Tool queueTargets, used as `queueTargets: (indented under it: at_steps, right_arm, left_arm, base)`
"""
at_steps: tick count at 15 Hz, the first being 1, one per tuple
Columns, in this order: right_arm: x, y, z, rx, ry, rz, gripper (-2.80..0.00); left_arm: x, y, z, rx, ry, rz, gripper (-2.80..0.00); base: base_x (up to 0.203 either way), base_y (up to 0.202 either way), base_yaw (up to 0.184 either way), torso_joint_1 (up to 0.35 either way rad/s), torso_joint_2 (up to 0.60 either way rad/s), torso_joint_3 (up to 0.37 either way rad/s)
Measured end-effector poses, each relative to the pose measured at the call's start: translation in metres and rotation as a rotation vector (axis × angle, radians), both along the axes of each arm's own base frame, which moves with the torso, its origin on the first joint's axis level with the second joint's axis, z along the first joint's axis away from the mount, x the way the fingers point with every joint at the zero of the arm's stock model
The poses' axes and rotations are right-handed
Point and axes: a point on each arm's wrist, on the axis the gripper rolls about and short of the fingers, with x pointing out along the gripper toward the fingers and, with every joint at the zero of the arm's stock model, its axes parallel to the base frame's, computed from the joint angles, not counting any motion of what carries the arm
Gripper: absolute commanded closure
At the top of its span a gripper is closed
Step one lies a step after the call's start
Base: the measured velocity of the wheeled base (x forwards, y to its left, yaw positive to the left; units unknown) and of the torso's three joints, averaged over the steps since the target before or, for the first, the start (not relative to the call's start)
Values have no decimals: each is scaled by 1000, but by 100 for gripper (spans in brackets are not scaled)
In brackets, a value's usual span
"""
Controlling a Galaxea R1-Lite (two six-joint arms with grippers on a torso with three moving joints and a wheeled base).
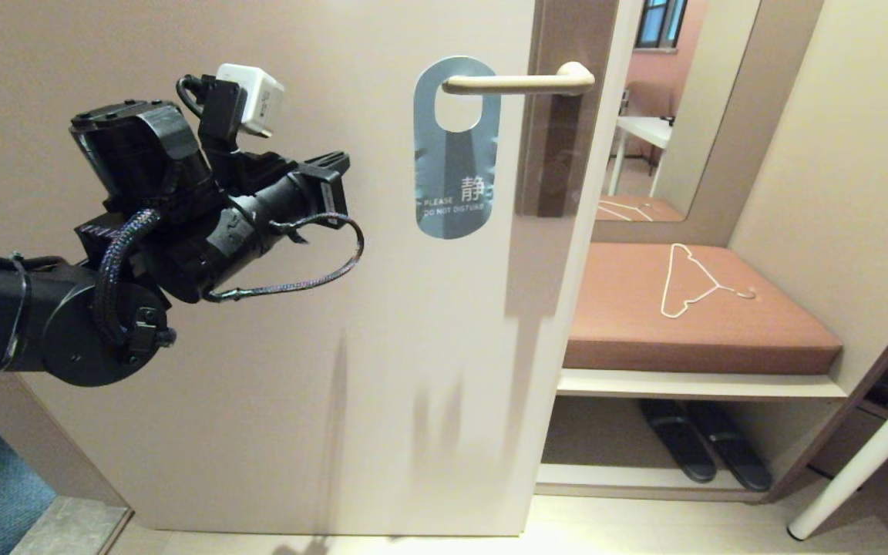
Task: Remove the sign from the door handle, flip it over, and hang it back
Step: Hang the sign back with the other side facing out
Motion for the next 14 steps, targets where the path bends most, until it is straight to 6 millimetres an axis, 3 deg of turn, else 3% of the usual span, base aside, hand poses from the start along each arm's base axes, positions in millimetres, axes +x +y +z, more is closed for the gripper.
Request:
queueTargets:
  at_steps: [6,14]
  right_arm:
    - [0,0,0,2,-2,-2,0]
    - [0,0,0,5,-2,-2,0]
  left_arm:
    - [4,-21,3,2,-20,-81,0]
    - [-22,-70,0,6,-14,-226,0]
  base:
    - [0,0,0,0,0,0]
    - [0,0,0,0,0,0]
